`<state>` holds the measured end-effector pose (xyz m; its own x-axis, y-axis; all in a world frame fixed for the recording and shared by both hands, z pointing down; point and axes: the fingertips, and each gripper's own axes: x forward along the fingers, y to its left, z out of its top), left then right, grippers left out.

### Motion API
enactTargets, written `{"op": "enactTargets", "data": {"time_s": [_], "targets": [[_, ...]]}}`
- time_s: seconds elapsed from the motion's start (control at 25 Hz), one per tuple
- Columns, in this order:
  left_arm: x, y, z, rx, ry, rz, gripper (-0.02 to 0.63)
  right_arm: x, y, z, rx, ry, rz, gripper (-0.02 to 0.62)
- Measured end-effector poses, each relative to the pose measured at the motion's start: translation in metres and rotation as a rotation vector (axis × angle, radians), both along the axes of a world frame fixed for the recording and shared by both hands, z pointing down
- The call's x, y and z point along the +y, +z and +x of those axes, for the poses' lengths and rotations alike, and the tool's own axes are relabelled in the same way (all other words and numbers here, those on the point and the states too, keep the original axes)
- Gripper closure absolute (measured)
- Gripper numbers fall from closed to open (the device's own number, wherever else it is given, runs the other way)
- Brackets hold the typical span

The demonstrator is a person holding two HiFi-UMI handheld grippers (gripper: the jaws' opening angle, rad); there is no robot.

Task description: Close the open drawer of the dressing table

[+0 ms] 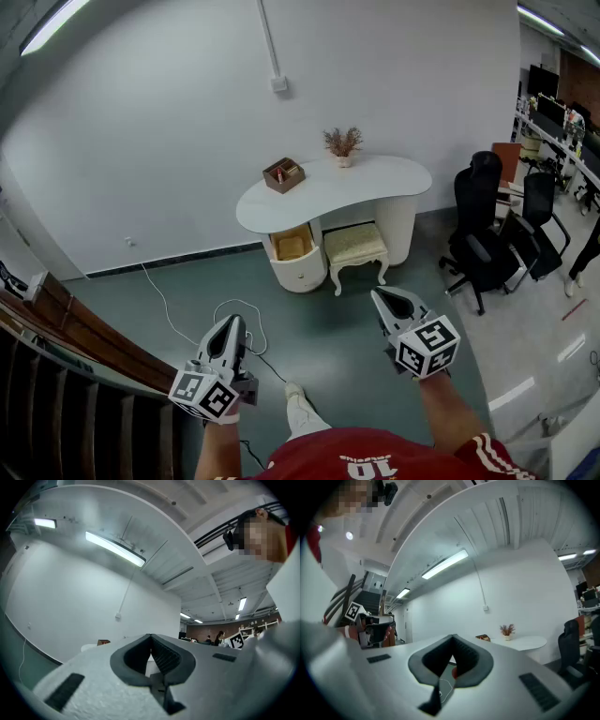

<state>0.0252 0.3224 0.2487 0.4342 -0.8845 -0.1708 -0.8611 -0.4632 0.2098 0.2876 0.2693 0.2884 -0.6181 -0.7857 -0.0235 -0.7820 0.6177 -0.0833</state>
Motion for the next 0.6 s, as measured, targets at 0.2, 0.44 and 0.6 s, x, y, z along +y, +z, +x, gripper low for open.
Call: {"op": "enactTargets", "data": {"time_s": [0.2, 0.44, 0.6], "targets": [[0.006, 0.000, 0.002, 0.011, 0.011, 0.004, 0.603, 0.004, -0.004, -0.006, 0.009, -0.026, 0.012, 0.594], [0.001, 0.008, 0.004, -0.057, -0.004, -0.006, 0.603, 0.004, -0.002, -0.005, 0.005, -0.016, 0.009, 0.594], [-0.003, 0.009, 0.005, -0.103, -0.011, 0.000, 0.603, 0.001, 0.000, -0.007, 0.014, -0.001, 0.014, 0.594]]}}
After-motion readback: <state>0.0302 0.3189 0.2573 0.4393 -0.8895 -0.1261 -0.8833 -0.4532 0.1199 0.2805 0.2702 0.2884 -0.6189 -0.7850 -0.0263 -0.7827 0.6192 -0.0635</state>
